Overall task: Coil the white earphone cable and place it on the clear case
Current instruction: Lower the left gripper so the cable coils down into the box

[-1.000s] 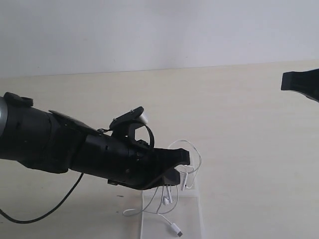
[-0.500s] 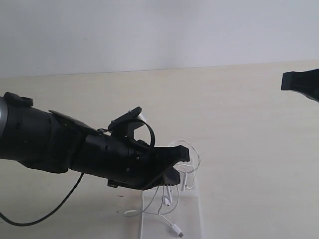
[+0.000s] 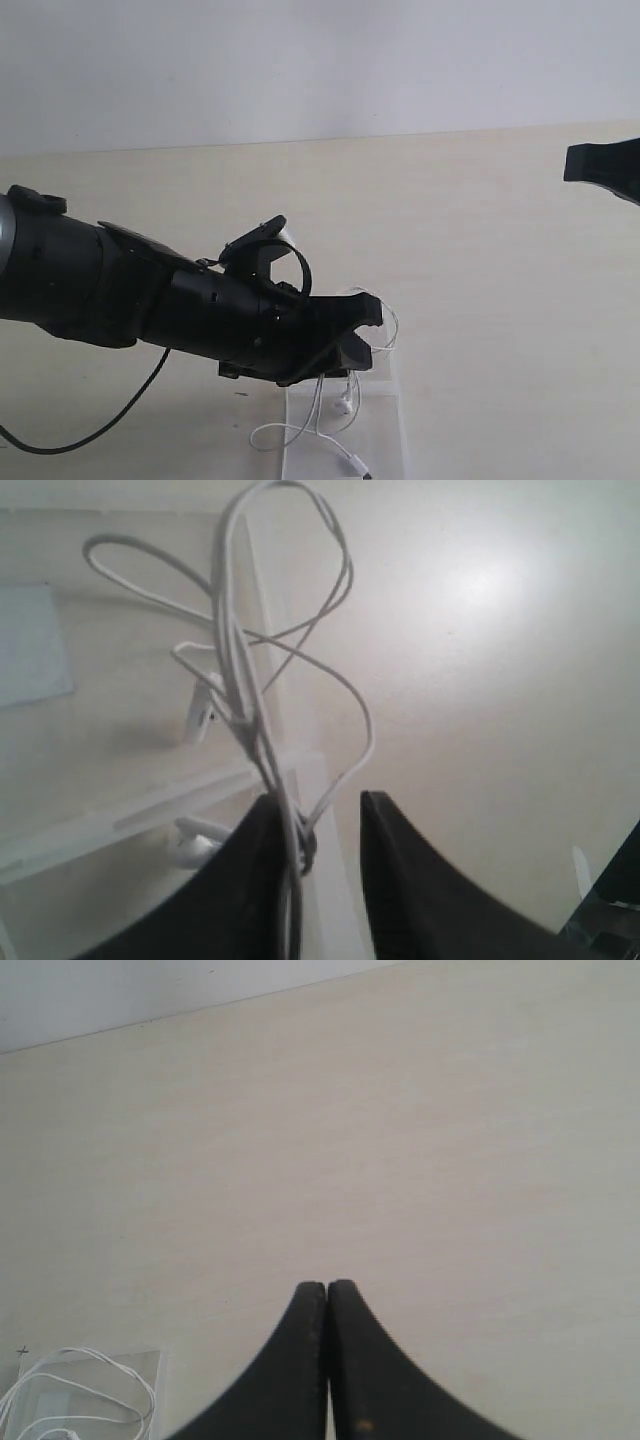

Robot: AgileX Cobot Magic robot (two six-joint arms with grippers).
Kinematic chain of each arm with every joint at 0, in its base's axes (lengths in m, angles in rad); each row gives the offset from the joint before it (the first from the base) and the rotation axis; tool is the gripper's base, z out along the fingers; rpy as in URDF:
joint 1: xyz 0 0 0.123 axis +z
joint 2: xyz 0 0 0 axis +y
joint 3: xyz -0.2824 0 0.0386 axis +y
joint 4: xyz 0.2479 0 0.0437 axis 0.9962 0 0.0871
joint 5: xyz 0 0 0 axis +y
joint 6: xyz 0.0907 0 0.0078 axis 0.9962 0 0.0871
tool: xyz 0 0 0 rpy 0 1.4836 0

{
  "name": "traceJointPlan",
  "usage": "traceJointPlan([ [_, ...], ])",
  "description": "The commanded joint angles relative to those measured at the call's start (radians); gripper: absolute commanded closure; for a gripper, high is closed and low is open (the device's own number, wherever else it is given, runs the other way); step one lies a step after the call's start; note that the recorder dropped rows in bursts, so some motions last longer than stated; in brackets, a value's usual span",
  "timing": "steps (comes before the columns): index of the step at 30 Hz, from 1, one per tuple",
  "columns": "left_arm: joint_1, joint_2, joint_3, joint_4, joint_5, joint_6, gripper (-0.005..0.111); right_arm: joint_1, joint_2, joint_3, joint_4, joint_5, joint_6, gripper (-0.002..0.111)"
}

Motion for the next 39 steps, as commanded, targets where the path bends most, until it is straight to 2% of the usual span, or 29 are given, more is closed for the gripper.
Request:
traceJointPlan([
  [1, -0.003, 0.007, -0.005, 0.023, 0.011, -0.005, 0.073, -0.005, -0.003, -0.002, -0.015, -0.010, -0.007, 0.108],
  [5, -0.003, 0.007, -0.005, 0.054, -0.004, -0.005, 0.052, -0.005, -0.003, -0.002, -0.015, -0.010, -0.007, 0.108],
  [8, -0.003, 0.007, -0.005, 0.054, -0.012, -0.005, 0.045, -0.005, -0.003, -0.002, -0.015, -0.010, -0.007, 0.108],
  [12, -0.003, 0.007, -0.005, 0.096, -0.014, -0.009, 0.045, -0.005, -0.003, -0.002, -0.015, -0.010, -0.007, 0.108],
  [19, -0.003, 0.007, -0.005, 0.248, -0.029, -0.115, 0.045, -0.005, -0.003, -0.002, -0.015, -0.010, -0.007, 0.108],
  [29, -0.003, 0.007, -0.027, 0.241, 0.048, -0.133, 0.045, -0.005, -0.003, -0.002, -0.015, -0.016, -0.007, 0.108],
  [39, -0.003, 0.007, -0.027, 0.324, -0.005, -0.141, 0.045, -0.005, -0.003, -0.002, -0.015, -0.017, -0.007, 0.108],
])
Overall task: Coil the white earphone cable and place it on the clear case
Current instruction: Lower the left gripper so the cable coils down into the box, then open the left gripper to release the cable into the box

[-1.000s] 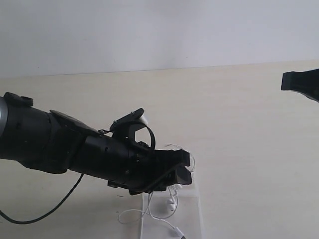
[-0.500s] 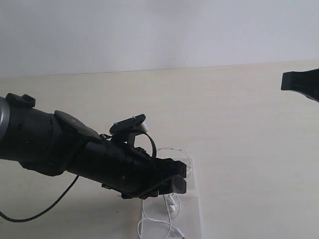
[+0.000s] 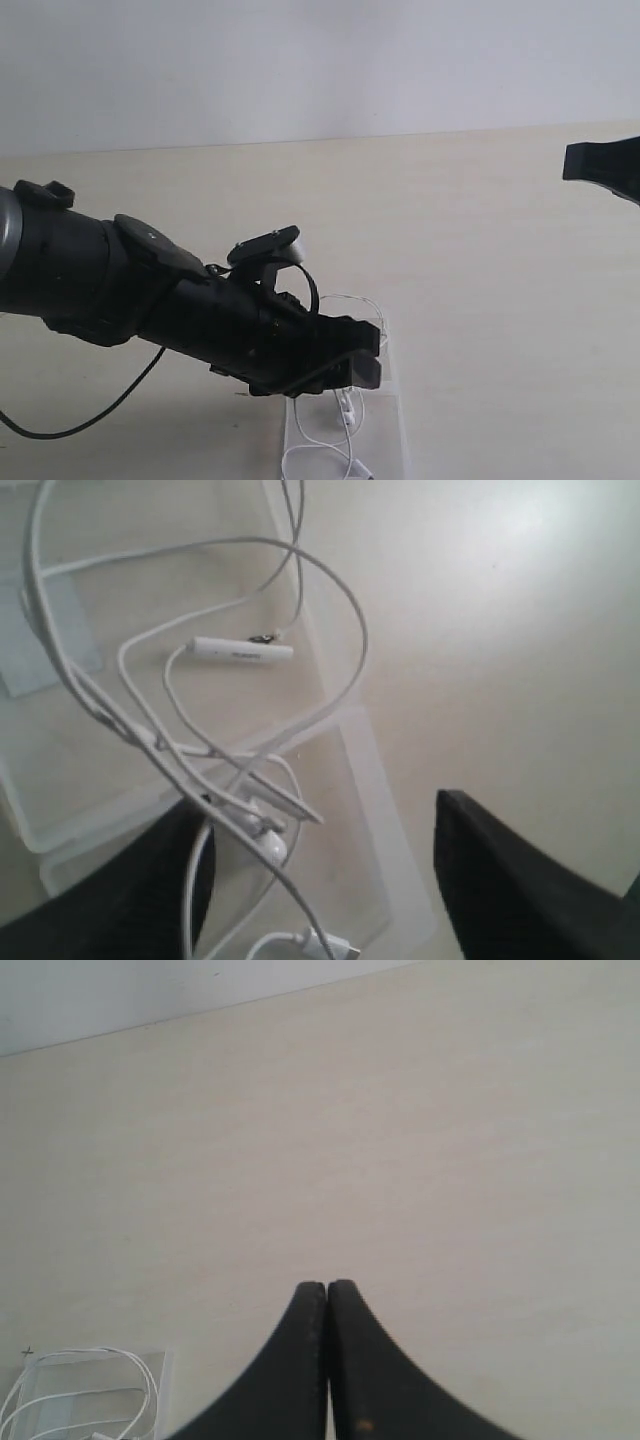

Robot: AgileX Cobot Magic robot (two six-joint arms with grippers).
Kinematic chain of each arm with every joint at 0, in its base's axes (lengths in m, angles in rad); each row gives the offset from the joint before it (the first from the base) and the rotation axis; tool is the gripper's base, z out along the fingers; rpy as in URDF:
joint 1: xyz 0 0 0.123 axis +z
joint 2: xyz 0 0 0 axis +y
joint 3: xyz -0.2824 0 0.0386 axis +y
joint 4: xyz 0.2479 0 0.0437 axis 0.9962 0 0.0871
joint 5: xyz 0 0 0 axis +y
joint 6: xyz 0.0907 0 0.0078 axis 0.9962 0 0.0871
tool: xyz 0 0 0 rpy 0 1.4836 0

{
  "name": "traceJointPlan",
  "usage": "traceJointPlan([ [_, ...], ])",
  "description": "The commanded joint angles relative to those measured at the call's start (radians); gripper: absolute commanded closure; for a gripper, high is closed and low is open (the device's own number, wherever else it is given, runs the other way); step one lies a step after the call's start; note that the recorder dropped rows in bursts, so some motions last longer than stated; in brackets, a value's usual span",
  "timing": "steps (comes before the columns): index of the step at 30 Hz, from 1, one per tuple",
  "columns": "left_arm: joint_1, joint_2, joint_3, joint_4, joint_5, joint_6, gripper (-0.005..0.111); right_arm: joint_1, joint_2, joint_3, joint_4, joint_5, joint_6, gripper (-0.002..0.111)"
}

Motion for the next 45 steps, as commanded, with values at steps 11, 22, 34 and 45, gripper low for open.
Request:
traceJointPlan([
  [11, -0.003, -0.004, -0.006, 0.253, -0.041, -0.030, 0.045, -0.005, -0.003, -0.002, -0.015, -0.009, -0.007, 0.108],
  [22, 0.020, -0.025, -0.006, 0.400, -0.045, -0.107, 0.045, -0.005, -0.003, -0.002, -0.015, -0.009, -0.007, 0.108],
  [34, 0.038, -0.096, -0.006, 0.560, 0.012, -0.206, 0.045, -0.005, -0.003, -0.002, -0.015, -0.009, -0.007, 0.108],
  [45, 0.038, -0.222, -0.006, 0.783, 0.042, -0.376, 0.068, -0.005, -0.003, -0.002, -0.015, -0.009, -0.007, 0.108],
])
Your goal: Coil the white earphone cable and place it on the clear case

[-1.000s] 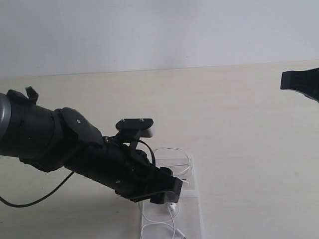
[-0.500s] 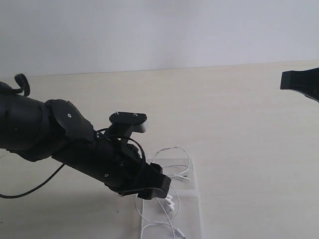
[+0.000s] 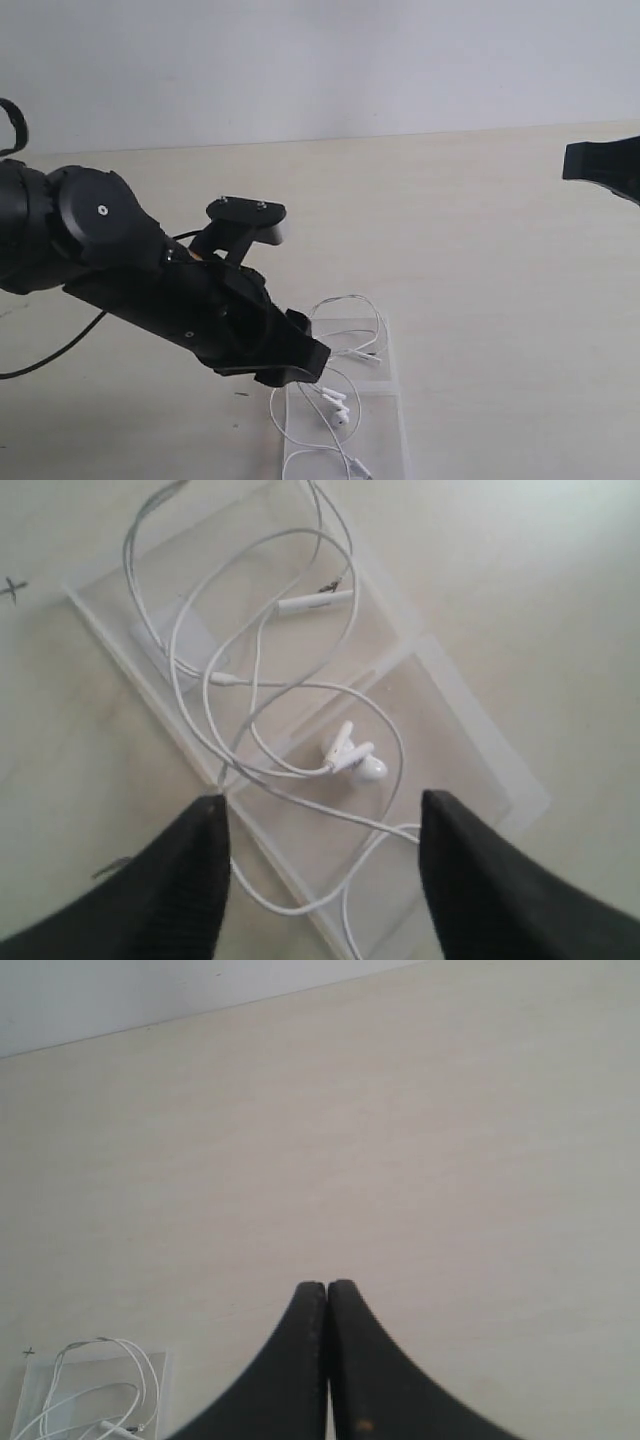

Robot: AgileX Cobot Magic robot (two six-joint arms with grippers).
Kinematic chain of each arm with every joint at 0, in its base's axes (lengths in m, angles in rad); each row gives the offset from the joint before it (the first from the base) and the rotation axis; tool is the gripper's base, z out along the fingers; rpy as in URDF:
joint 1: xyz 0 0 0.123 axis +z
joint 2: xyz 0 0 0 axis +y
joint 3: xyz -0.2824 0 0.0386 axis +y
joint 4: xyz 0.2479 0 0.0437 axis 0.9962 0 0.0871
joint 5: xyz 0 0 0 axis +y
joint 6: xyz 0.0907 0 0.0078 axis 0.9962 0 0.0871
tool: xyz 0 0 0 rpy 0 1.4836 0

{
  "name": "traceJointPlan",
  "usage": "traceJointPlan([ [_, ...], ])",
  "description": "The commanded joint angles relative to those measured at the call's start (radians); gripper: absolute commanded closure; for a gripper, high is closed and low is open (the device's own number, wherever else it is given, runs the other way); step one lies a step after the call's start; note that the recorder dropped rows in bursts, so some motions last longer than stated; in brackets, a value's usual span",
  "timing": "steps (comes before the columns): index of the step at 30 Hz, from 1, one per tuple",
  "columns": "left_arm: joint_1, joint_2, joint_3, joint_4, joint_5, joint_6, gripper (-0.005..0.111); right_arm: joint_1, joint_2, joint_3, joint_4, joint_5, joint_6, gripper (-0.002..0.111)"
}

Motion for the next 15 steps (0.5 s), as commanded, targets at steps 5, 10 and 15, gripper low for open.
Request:
traceJointPlan([
  [5, 0.004, -0.173, 0.038, 0.112, -0.013, -0.108, 0.106, -0.005, -0.003, -0.002, -0.032, -0.006, -0.007, 0.108],
  [10, 0.004, -0.370, 0.158, 0.104, -0.116, -0.127, 0.107, -0.005, -0.003, -0.002, -0.032, -0.006, -0.007, 0.108],
  [15, 0.004, -0.571, 0.233, 0.098, -0.122, -0.127, 0.107, -0.005, -0.003, -0.002, -0.034, -0.006, -0.007, 0.108],
])
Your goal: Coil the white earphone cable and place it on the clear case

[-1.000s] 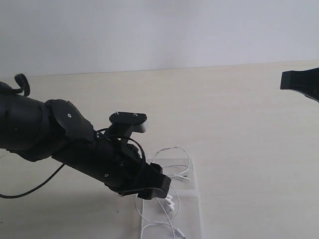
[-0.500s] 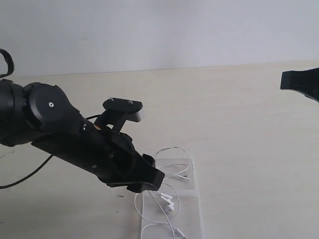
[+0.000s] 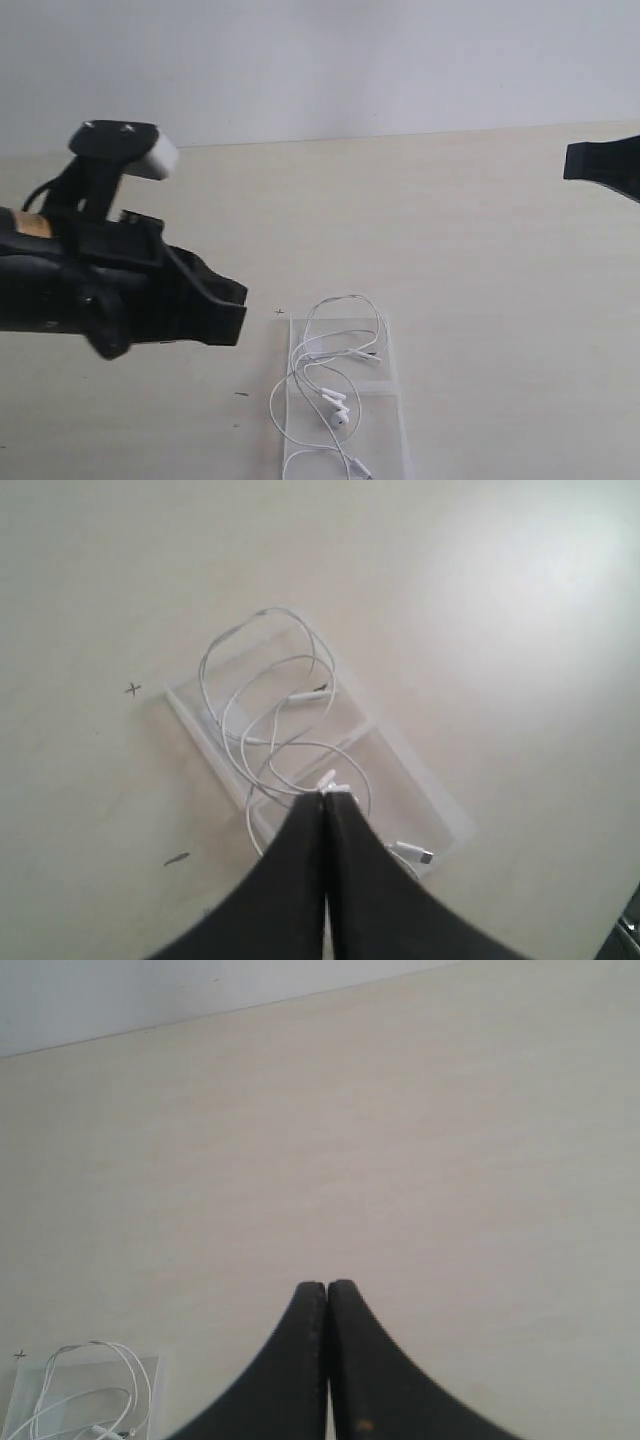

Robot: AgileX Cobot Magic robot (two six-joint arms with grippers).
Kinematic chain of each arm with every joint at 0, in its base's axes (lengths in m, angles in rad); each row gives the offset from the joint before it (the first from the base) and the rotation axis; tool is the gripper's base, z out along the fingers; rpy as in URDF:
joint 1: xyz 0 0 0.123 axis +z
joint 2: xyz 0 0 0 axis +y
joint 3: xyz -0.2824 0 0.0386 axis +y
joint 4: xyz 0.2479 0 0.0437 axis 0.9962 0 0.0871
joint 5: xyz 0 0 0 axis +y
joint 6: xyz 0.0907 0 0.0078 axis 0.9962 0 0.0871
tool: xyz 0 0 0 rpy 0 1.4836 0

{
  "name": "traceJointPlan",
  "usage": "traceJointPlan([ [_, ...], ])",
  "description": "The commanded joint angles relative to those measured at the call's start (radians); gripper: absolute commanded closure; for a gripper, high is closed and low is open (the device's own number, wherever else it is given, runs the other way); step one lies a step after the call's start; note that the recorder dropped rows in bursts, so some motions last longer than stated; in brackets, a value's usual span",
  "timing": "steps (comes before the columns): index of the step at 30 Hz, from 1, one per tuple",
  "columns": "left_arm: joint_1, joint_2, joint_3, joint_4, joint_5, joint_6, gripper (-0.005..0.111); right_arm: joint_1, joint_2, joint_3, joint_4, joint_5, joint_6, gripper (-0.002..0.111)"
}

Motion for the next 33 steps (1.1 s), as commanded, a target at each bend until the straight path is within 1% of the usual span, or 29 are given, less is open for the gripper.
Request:
traceJointPlan([
  [1, 0.004, -0.173, 0.051, -0.006, -0.020, -0.008, 0.107, -0.005, -0.003, -0.002, -0.014, -0.006, -0.007, 0.108],
  [5, 0.004, -0.298, 0.055, -0.044, -0.022, -0.008, 0.107, -0.005, -0.003, -0.002, -0.014, -0.006, -0.007, 0.108],
  [8, 0.004, -0.361, 0.055, -0.061, -0.026, -0.008, 0.107, -0.005, -0.003, -0.002, -0.014, -0.006, -0.007, 0.108],
  [13, 0.004, -0.423, 0.055, -0.075, -0.025, -0.008, 0.107, -0.005, -0.003, -0.002, -0.010, -0.006, -0.007, 0.108],
  [18, 0.004, -0.496, 0.064, -0.122, -0.020, -0.006, 0.107, -0.005, -0.003, -0.002, -0.010, -0.006, -0.007, 0.108],
  [24, 0.004, -0.601, 0.129, -0.168, -0.059, -0.002, 0.107, -0.005, -0.003, -0.002, -0.010, -0.006, -0.007, 0.108],
  [26, 0.004, -0.631, 0.157, -0.211, -0.079, -0.002, 0.107, -0.005, -0.003, -0.002, -0.012, -0.006, -0.007, 0.108],
  [28, 0.004, -0.652, 0.187, -0.262, -0.105, -0.002, 0.107, -0.005, -0.003, -0.002, -0.012, -0.006, -0.007, 0.108],
  [33, 0.004, -0.674, 0.237, -0.304, -0.148, -0.002, 0.107, -0.005, -0.003, -0.002, -0.012, -0.006, -0.007, 0.108],
])
